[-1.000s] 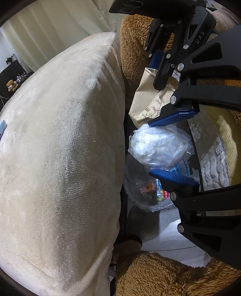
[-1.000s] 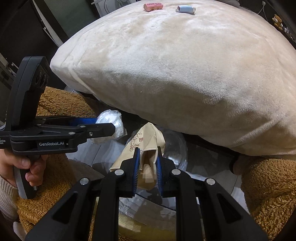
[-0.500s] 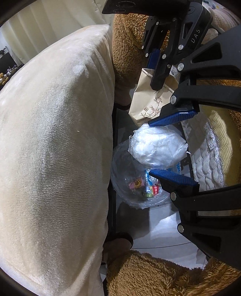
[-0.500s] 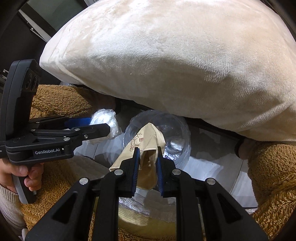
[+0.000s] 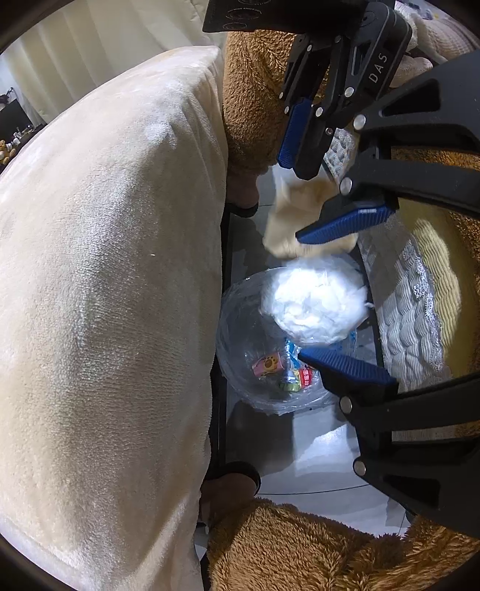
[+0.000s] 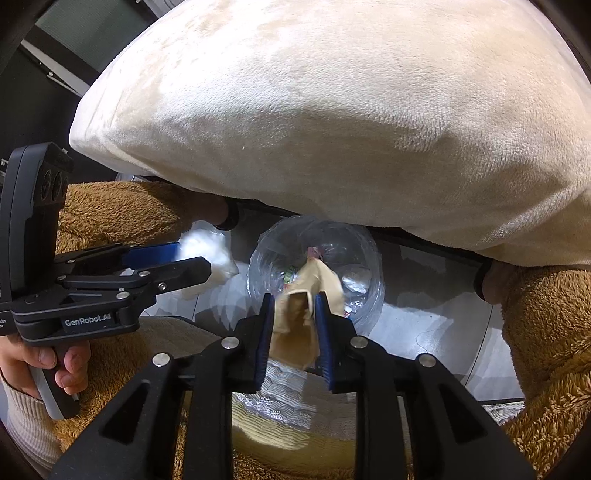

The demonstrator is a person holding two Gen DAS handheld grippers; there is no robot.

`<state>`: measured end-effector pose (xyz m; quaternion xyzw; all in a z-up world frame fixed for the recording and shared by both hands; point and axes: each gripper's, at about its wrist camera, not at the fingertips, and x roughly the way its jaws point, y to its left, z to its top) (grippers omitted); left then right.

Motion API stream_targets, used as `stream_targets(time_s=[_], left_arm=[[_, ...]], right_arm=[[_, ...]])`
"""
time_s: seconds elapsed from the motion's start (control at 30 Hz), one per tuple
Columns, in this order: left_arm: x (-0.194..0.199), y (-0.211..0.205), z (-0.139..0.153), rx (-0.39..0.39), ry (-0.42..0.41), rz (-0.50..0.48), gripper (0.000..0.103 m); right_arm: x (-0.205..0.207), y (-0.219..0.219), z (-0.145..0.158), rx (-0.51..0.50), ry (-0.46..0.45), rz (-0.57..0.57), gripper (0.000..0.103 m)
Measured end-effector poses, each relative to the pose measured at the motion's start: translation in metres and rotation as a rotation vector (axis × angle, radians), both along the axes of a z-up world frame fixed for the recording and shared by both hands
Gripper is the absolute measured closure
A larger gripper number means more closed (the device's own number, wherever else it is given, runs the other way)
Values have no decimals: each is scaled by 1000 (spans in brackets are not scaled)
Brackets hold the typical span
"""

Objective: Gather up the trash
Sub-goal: 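Open both grippers to drop the plastic bag and paper bag into the bin, then raise both grippers back over the bed toward the pink cup and wrapper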

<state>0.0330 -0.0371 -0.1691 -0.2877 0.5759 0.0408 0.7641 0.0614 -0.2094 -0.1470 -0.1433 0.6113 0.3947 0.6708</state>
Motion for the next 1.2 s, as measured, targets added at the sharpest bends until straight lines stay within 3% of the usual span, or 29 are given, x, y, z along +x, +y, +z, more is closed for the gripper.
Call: stream_targets(time_s=[0.03, 0.47, 0.93, 1.2], left_arm=[[0, 1, 0, -1, 0, 3, 45], [-2, 2, 13, 28, -56, 14, 45], [-9, 1, 67, 122, -292, -14, 45], [8, 20, 105, 182, -393, -8, 45]], right_arm=[[0, 0, 0, 0, 1, -4, 70], [-5, -5, 13, 30, -54, 2, 70], [-2, -30, 83, 276, -297, -21, 70], [35, -19, 114, 312, -395, -26, 67]])
